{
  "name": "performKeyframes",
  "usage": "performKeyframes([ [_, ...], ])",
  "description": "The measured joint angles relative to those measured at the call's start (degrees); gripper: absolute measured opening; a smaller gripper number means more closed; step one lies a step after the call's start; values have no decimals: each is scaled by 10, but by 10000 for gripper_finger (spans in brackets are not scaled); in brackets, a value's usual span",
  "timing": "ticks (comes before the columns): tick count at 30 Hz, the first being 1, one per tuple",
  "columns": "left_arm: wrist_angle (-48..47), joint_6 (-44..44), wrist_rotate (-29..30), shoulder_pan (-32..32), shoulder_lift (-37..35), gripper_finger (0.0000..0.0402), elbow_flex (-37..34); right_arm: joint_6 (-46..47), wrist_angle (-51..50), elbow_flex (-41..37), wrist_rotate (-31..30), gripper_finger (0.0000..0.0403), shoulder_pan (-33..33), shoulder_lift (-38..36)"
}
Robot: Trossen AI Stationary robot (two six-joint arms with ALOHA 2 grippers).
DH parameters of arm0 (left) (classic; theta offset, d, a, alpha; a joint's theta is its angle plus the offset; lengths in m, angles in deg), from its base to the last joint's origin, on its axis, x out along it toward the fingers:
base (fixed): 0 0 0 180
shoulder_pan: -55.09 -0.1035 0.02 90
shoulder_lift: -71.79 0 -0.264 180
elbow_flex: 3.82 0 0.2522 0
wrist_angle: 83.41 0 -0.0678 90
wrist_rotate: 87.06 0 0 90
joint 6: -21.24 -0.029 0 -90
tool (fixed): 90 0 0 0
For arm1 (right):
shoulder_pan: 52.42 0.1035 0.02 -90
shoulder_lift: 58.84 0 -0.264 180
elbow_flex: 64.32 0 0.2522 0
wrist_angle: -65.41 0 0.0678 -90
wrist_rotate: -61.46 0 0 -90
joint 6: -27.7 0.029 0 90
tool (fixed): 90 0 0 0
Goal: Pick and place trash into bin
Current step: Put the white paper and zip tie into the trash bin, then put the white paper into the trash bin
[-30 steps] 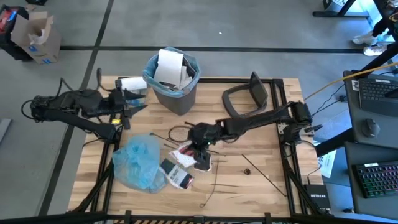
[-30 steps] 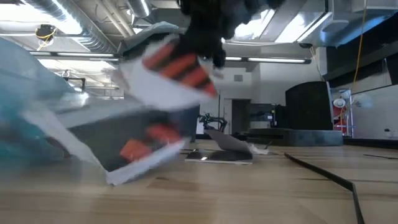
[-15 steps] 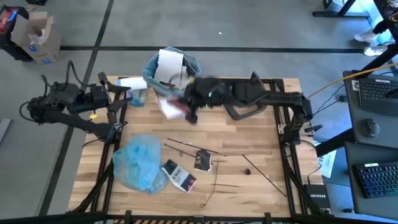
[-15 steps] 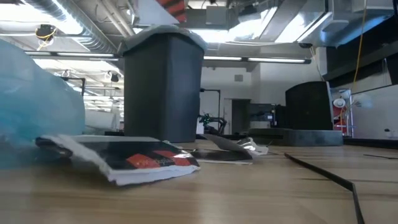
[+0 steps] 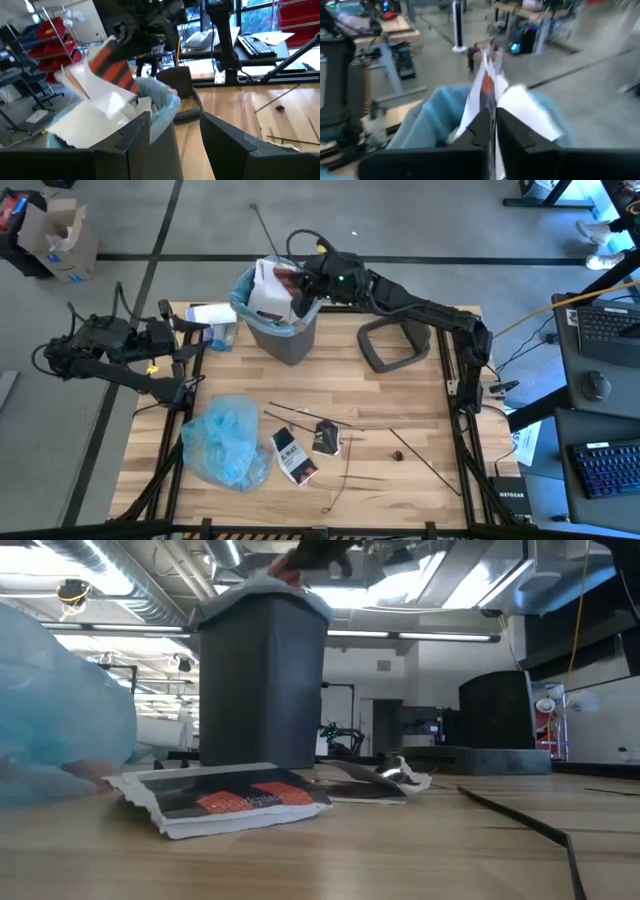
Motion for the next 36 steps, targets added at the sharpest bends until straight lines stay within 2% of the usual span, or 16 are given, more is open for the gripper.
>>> performKeyframes([
  [9,-19,9,0,0,0,166,0,-13,-38,0,-8,179,0,-13],
  [12,-18,9,0,0,0,166,0,-13,-72,18,-6,219,0,-36],
  [14,-19,9,0,0,0,166,0,-2,-120,31,19,235,5,-45],
  [20,-22,30,0,0,0,166,0,35,-298,40,121,248,56,-50],
  [24,-24,45,0,0,0,166,0,49,-372,-2,118,248,113,-48],
  [29,-25,64,0,0,6,166,0,92,-348,-120,78,248,182,-45],
  [36,-29,67,-2,0,33,166,0,203,-256,-294,78,248,255,-45],
])
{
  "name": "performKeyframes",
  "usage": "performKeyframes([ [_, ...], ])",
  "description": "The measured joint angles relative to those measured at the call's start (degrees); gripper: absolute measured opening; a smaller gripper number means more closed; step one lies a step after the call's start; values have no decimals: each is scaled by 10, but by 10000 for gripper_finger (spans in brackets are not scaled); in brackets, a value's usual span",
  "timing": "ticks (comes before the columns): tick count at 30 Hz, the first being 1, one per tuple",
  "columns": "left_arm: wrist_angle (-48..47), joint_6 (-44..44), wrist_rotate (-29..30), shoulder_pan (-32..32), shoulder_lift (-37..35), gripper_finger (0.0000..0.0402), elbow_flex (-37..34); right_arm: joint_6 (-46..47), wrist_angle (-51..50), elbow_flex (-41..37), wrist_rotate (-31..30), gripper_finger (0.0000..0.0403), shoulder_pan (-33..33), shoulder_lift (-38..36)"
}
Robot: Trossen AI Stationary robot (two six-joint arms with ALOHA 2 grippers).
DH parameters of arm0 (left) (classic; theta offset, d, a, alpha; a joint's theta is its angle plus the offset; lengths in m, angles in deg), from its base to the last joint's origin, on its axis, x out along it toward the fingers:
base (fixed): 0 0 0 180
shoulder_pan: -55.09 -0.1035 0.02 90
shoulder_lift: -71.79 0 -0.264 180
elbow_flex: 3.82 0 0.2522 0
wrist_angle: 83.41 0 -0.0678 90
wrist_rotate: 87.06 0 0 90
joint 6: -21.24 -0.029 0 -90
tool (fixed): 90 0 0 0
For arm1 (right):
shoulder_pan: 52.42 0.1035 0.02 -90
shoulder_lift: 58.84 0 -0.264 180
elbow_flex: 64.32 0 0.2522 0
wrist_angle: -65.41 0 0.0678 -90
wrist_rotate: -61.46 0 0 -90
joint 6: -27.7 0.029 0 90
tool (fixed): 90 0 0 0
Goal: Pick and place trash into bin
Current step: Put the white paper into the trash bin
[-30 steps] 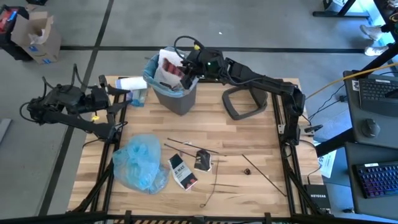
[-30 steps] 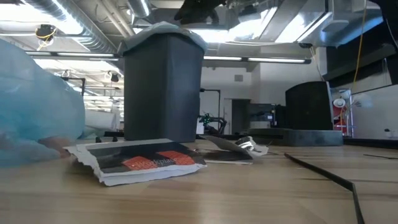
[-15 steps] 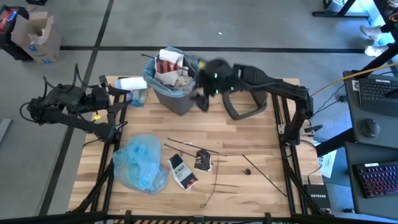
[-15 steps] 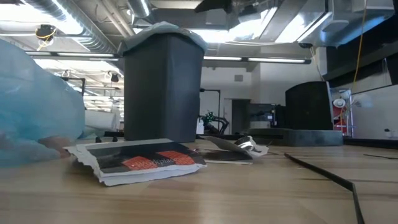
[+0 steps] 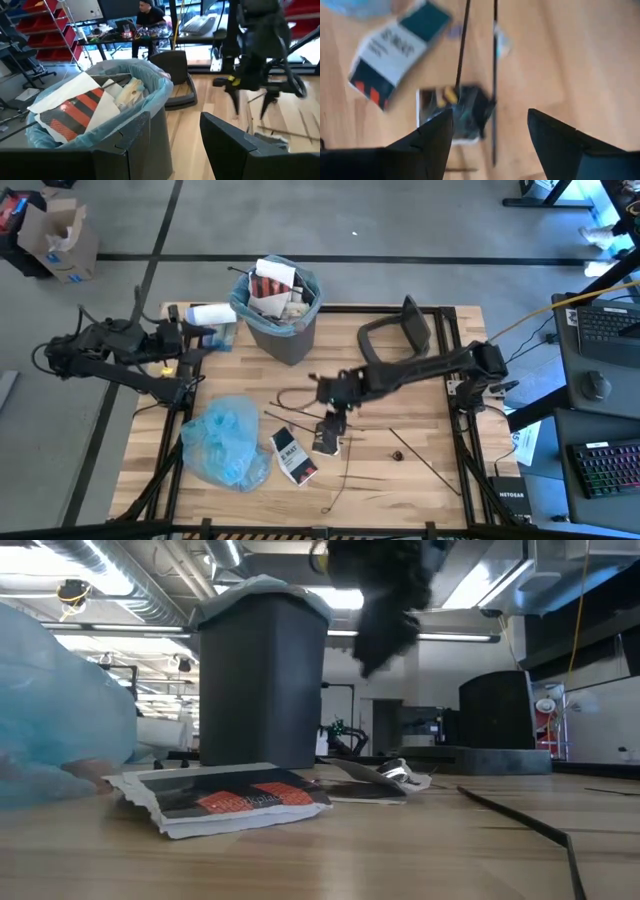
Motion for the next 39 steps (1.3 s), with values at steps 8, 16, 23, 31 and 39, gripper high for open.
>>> performKeyframes([
  [8,-7,-1,-13,0,34,166,0,153,63,-95,20,248,63,0],
  [16,-6,2,-15,0,60,166,0,342,160,-174,-46,248,104,2],
  [23,-5,3,-15,0,72,166,0,372,276,-222,-66,248,105,17],
  [31,-5,18,-15,0,79,166,0,370,363,-221,-61,209,105,71],
  [39,-5,22,-15,0,80,166,0,344,358,-222,-77,52,105,77],
])
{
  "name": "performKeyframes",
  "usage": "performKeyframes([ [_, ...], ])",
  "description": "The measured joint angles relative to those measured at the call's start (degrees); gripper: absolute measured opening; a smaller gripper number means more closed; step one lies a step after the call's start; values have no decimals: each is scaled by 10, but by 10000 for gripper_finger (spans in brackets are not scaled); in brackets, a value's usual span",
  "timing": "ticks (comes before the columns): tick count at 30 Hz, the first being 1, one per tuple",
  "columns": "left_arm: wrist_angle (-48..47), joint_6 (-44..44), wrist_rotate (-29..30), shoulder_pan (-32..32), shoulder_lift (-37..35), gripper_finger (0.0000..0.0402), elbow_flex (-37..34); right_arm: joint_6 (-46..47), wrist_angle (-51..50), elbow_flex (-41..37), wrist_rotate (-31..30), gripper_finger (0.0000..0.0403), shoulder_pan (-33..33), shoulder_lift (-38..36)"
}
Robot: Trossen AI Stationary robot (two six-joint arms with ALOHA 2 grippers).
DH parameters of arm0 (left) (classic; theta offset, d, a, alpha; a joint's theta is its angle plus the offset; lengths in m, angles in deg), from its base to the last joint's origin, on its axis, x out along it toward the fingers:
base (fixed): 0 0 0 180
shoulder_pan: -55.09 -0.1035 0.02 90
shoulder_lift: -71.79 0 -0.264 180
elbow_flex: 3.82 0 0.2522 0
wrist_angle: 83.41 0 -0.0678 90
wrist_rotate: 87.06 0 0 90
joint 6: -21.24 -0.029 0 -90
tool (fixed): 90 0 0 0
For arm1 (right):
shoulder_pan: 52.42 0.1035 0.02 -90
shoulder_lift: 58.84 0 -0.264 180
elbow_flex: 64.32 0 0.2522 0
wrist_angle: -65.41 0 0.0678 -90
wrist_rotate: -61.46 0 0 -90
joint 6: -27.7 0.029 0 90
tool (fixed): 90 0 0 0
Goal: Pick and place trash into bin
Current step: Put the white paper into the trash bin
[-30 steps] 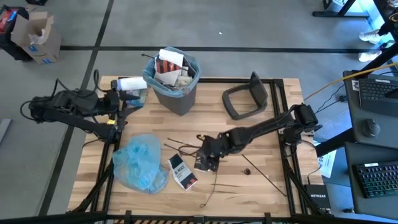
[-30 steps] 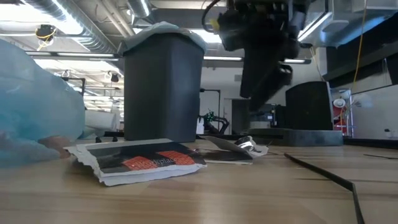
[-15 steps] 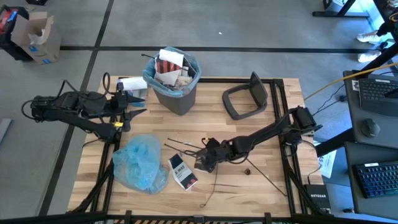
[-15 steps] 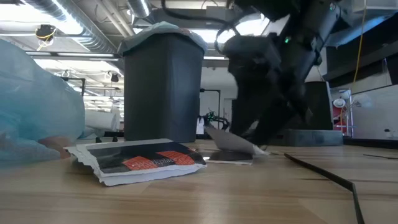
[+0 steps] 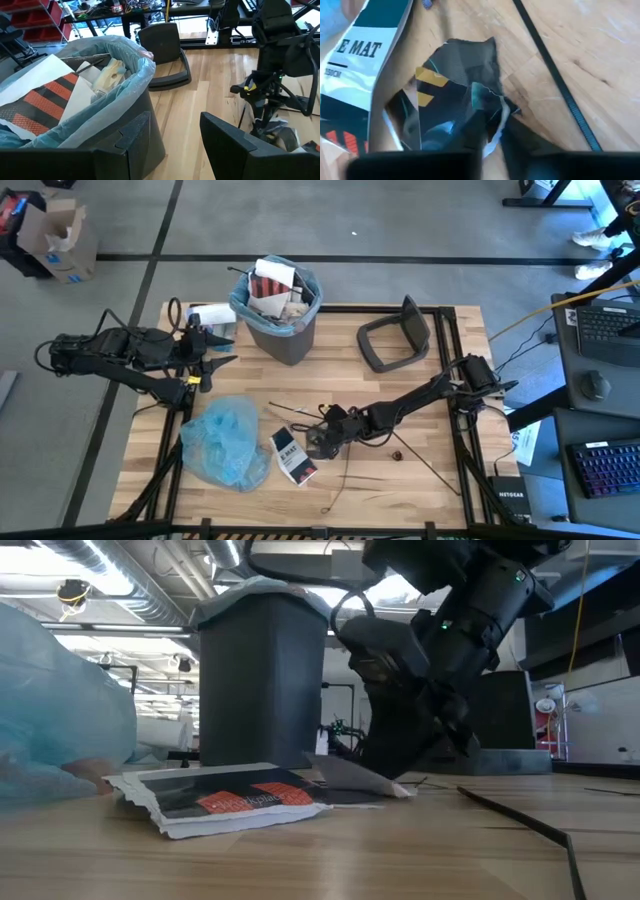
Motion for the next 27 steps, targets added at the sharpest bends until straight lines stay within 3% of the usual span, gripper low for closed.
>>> performKeyframes([
  [3,0,0,0,0,0,166,0,-14,-1,2,1,10,0,0],
  [11,6,-7,0,0,-4,166,0,-112,-109,67,-3,3,-9,-72],
  [17,7,-29,0,0,-9,166,0,-242,-147,161,-20,1,-62,-135],
  [22,12,-55,0,0,-16,166,0,-385,-145,274,-44,1,-115,-142],
  [27,16,-70,0,0,-30,166,0,-509,-82,356,-91,1,-173,-141],
])
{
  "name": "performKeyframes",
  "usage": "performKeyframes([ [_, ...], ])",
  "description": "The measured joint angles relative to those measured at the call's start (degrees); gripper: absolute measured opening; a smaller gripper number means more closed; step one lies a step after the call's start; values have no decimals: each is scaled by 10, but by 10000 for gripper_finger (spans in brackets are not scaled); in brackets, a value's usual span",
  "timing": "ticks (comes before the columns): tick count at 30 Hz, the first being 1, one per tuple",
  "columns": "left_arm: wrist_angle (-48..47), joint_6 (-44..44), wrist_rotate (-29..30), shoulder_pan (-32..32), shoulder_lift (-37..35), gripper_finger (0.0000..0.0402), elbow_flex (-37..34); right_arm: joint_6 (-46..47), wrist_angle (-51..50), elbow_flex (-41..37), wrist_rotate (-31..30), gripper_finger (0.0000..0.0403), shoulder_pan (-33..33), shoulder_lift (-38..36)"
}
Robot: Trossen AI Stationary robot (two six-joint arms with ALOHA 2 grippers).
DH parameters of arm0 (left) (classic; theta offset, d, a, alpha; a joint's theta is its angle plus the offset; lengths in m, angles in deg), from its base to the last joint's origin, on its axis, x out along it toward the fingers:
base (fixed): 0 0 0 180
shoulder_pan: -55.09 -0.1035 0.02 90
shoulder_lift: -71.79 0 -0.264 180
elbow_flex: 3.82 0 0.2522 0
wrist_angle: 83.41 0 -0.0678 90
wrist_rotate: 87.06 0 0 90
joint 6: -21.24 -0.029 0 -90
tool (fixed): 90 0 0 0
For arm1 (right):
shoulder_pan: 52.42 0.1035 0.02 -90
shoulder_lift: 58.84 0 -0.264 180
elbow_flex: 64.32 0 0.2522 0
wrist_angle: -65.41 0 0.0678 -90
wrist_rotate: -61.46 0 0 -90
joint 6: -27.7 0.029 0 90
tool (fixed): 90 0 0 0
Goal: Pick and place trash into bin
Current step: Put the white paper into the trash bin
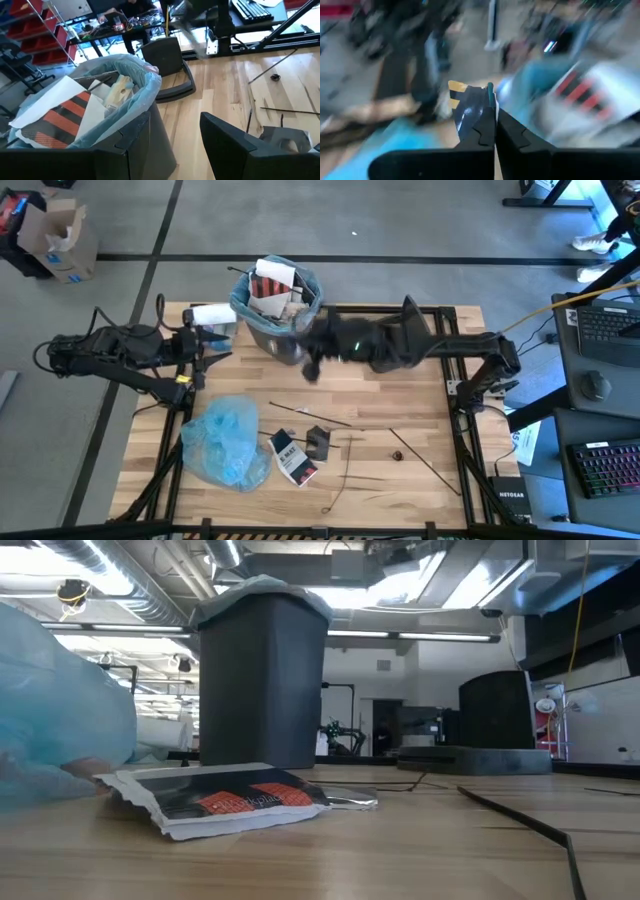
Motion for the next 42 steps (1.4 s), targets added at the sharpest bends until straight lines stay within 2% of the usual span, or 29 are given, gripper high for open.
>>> performKeyframes([
  [3,1,-5,0,0,-11,166,0,-51,67,21,-18,1,-36,0],
  [7,0,-5,0,0,-23,166,0,-66,148,21,-18,1,-89,3],
  [12,-2,3,0,0,-30,166,0,-39,162,21,-17,11,-142,20],
  [17,-4,-3,0,0,-31,166,0,12,133,20,30,86,-161,31],
  [22,-6,-16,0,0,-31,166,0,13,101,21,8,189,-160,24],
  [26,-27,2,0,0,-31,166,0,13,32,64,34,245,-146,17],
  [30,-38,24,0,0,-31,166,0,13,-94,128,53,268,-112,12],
  [36,-40,45,0,0,-29,166,0,27,-272,154,53,266,-46,12],
  [39,-42,49,0,0,-25,166,0,87,-341,133,53,258,-11,12],
  [42,-42,51,-6,0,-15,166,0,149,-367,87,54,250,22,13],
])
